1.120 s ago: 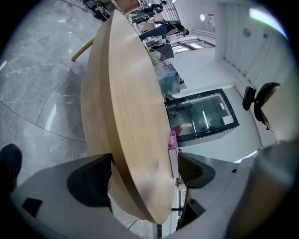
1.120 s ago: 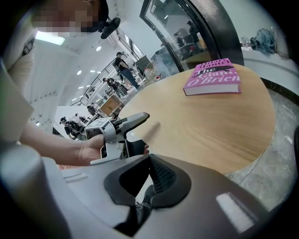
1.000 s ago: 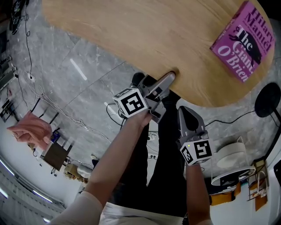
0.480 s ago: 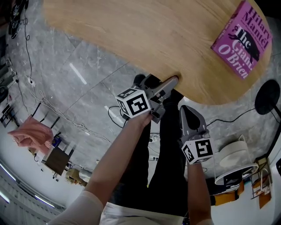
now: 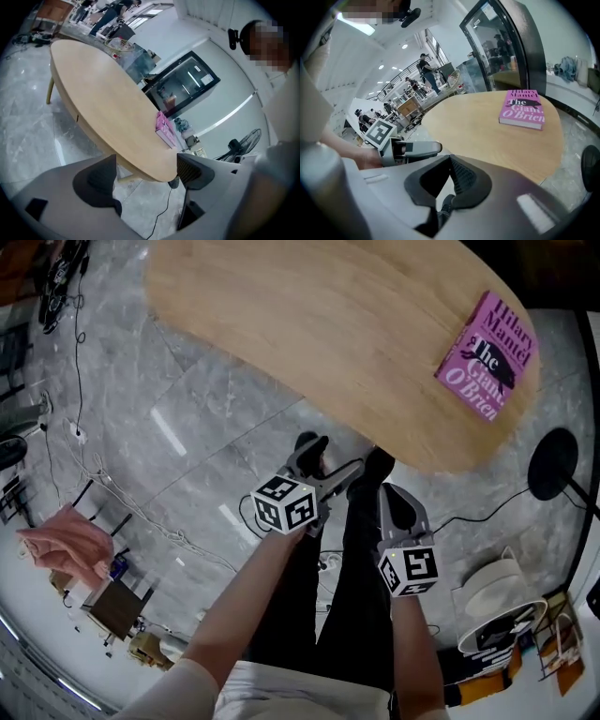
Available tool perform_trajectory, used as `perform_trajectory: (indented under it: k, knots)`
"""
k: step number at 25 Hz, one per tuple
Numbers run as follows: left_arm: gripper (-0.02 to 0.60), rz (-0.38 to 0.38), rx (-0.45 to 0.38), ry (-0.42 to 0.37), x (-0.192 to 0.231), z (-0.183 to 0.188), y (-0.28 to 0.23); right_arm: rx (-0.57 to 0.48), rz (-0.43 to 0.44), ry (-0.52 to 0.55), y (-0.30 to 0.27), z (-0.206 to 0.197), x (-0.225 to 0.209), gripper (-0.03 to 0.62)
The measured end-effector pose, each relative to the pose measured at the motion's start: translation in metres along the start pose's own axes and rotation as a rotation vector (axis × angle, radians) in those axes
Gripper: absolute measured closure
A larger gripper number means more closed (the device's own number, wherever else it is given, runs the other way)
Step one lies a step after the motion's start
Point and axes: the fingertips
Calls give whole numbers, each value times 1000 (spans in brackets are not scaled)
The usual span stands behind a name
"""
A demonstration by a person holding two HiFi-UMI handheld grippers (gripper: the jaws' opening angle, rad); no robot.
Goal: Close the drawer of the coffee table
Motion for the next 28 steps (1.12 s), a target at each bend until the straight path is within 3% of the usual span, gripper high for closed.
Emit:
perform_trajectory:
  k: [5,9,15,19,23,28]
  knots:
    - [211,-35,-35,-74,-47,49,40,-47,-3,42,22,54,30,583]
    - [283,-61,-60,-145,-91,93,70,-75,-13,80,46,100,53,583]
    - [369,-64,-32,-236,-154,140,120,-116,-32,138,83,178,85,583]
    - [394,-77,-44,-287,-192,168,157,-170,-27,196,111,233,107,583]
    - [421,-92,-63,-335,-226,194,189,-217,-81,239,142,276,122,583]
    - [502,-113,-129,-412,-271,238,220,-229,-132,308,170,312,145,583]
Point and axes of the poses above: the fingertips, and each gripper's own axes: y backward along the fingers, x to its left, z out of its top, and after that the axes turned 11 degrees about -x, right-handed
